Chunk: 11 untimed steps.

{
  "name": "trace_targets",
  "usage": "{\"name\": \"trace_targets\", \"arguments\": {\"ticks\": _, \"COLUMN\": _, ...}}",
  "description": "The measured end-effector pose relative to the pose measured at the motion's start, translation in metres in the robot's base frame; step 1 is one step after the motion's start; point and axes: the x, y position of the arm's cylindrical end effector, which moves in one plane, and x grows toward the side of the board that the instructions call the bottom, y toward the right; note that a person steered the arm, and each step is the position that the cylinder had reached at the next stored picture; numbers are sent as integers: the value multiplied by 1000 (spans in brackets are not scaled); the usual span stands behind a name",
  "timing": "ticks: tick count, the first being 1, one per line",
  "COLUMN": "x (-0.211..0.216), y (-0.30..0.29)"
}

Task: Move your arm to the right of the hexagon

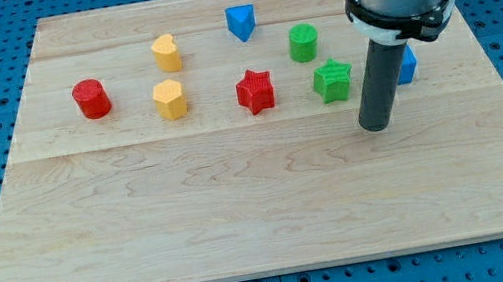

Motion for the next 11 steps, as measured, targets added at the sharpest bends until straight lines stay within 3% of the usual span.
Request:
{"name": "trace_targets", "arguments": {"ticks": 2, "x": 2, "y": -8}}
{"name": "trace_targets", "arguments": {"ticks": 3, "x": 9, "y": -60}}
{"name": "trace_targets", "arguments": {"ticks": 5, "x": -20, "y": -165}}
{"name": "trace_targets", "arguments": {"ticks": 7, "x": -25, "y": -180}}
{"name": "trace_targets", "arguments": {"ticks": 11, "x": -114, "y": -186}}
